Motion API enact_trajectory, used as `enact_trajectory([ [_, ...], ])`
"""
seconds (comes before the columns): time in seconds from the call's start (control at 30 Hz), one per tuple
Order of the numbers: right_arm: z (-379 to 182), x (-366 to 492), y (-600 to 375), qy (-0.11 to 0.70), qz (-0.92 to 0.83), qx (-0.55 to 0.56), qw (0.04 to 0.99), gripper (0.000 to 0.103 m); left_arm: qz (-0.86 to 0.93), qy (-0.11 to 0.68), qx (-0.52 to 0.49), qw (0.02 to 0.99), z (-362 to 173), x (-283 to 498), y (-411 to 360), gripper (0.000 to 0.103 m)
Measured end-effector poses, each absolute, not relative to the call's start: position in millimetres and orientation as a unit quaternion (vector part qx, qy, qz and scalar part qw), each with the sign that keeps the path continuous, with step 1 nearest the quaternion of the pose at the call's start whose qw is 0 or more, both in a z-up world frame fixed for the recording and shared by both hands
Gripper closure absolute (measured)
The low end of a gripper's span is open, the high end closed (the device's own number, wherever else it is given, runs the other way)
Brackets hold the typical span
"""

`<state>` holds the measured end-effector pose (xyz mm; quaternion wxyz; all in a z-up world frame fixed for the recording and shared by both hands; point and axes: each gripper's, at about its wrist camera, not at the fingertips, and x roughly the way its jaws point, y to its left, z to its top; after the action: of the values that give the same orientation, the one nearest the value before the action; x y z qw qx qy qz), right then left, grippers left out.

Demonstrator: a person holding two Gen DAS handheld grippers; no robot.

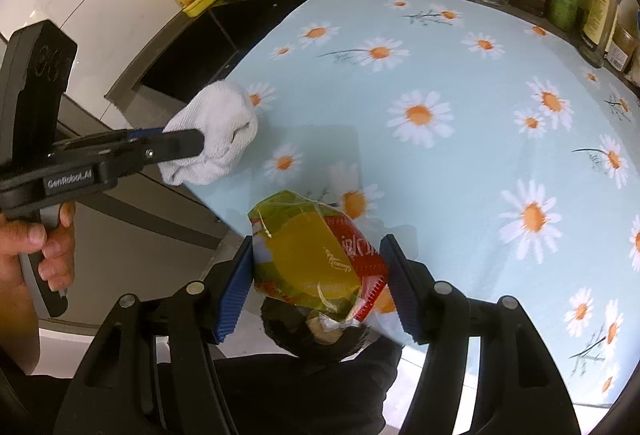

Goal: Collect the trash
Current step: 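Carry the tissue in the left tool over the bin while the right tool carries the snack bag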

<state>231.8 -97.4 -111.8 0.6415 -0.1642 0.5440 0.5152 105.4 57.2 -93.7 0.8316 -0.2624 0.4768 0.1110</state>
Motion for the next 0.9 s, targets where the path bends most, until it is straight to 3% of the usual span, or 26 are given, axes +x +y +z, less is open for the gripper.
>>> enact_trajectory([
  [0.37,-125,182,-94,0.557,0.522,-0.185,0.619,0.04,0.104,0.484,-0.288,0.82,-109,46,48,0.079],
  [0.9,-167,150,-96,0.601,0.512,-0.193,0.583,0.04,0.105,0.543,-0.345,0.758,-178,-3,25,0.079],
])
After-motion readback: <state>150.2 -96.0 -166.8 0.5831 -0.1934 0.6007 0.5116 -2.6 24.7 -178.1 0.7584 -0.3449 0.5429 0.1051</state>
